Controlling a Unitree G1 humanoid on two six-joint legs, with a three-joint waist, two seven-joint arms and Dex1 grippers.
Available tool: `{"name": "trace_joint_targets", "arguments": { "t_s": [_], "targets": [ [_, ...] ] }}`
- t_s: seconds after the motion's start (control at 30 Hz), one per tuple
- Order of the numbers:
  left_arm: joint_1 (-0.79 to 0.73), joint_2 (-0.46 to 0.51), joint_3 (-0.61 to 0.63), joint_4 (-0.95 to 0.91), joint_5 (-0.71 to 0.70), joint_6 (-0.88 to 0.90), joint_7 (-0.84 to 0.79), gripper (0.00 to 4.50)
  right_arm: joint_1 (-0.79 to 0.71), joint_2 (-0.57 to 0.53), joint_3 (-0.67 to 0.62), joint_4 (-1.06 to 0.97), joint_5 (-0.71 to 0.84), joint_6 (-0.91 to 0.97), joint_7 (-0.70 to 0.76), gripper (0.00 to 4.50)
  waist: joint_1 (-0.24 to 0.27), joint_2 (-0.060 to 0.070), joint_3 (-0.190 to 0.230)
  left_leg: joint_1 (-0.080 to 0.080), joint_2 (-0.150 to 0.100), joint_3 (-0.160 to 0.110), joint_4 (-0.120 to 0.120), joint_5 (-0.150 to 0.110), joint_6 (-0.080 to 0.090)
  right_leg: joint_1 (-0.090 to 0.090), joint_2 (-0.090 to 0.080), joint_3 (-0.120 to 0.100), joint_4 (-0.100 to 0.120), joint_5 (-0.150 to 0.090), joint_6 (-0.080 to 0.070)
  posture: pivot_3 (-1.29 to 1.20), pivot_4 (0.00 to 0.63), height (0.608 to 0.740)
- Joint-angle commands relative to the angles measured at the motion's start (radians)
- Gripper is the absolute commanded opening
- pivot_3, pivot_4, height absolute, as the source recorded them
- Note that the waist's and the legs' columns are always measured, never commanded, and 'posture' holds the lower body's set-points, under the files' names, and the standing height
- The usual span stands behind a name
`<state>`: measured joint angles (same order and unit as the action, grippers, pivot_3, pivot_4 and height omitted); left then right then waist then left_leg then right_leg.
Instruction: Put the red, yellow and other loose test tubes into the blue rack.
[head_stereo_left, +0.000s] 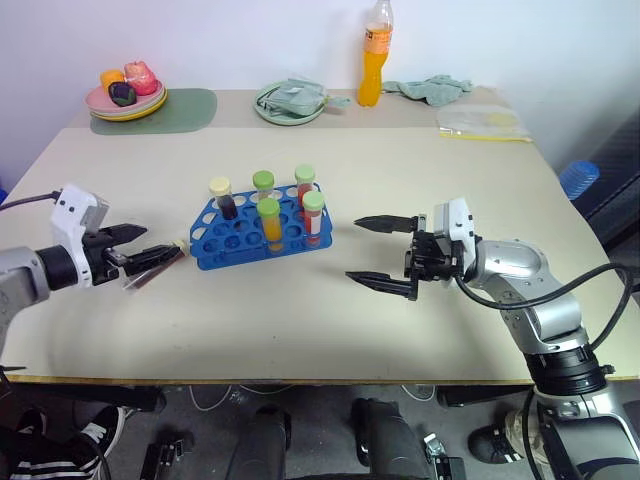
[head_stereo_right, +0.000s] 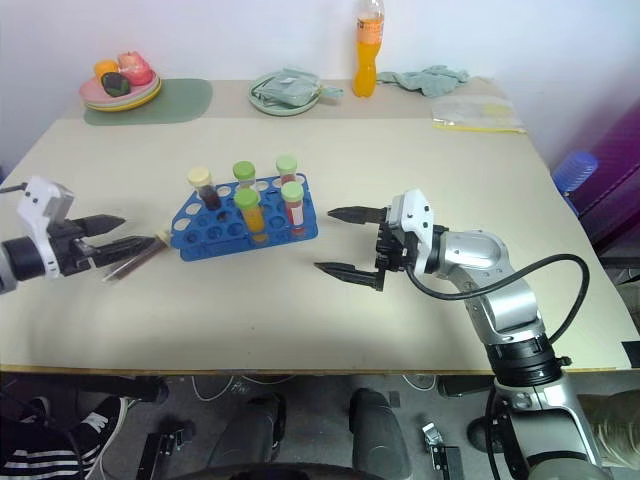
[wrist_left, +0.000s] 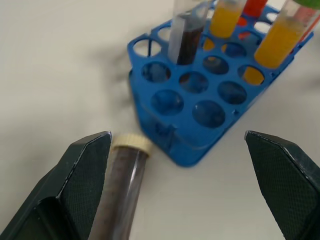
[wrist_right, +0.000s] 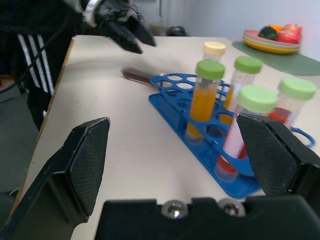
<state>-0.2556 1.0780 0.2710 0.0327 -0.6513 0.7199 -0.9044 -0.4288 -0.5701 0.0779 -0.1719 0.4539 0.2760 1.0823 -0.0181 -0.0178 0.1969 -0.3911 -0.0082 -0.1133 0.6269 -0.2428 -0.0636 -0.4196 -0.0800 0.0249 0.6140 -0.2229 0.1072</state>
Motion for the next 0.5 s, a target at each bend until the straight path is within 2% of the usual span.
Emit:
{"name": "trace_joint_targets", "arguments": {
  "t_s": [0.03, 0.13, 0.23, 0.37, 0.5],
  "targets": [
    [-0.070, 0.079, -0.069, 0.079, 0.053, 0.050, -0.099, 4.41, 0.000, 0.006, -0.010, -0.015, -0.002, -0.030, -0.001, 4.50, -0.002, 0.000, 0.000, 0.000, 0.000, 0.000, 0.000, 0.000, 0.000, 0.000, 0.000, 0.000, 0.000, 0.000, 0.000, 0.00, 0.150, 0.740],
    [-0.134, 0.152, -0.174, 0.182, 0.109, 0.088, -0.225, 4.41, 0.016, 0.005, -0.011, -0.017, -0.008, -0.043, 0.001, 4.50, -0.006, 0.000, 0.000, 0.000, 0.000, 0.001, -0.001, 0.000, 0.000, -0.001, 0.000, 0.000, 0.001, -0.001, 0.002, 0.00, 0.150, 0.740],
    [-0.244, 0.177, -0.299, 0.309, 0.217, 0.073, -0.306, 4.41, 0.034, 0.002, -0.013, -0.022, -0.013, -0.057, 0.003, 4.50, -0.006, 0.000, 0.000, 0.000, 0.001, 0.001, -0.001, 0.000, 0.000, -0.002, 0.001, 0.000, 0.001, -0.001, 0.002, 0.00, 0.150, 0.740],
    [-0.392, 0.132, -0.427, 0.492, 0.356, -0.003, -0.394, 4.41, 0.040, 0.007, -0.011, -0.018, -0.020, -0.067, 0.000, 4.50, -0.002, -0.001, 0.000, 0.000, 0.001, 0.001, -0.001, 0.000, 0.000, -0.002, 0.001, 0.000, 0.002, -0.002, 0.002, 0.00, 0.150, 0.740],
    [-0.551, 0.041, -0.511, 0.684, 0.477, -0.088, -0.444, 4.41, 0.036, 0.015, -0.007, -0.005, -0.025, -0.078, 0.001, 4.50, 0.003, -0.001, -0.001, -0.001, 0.001, 0.001, 0.000, 0.000, 0.000, -0.002, 0.001, 0.000, 0.002, -0.002, 0.003, 0.00, 0.150, 0.740]
  ]
}}
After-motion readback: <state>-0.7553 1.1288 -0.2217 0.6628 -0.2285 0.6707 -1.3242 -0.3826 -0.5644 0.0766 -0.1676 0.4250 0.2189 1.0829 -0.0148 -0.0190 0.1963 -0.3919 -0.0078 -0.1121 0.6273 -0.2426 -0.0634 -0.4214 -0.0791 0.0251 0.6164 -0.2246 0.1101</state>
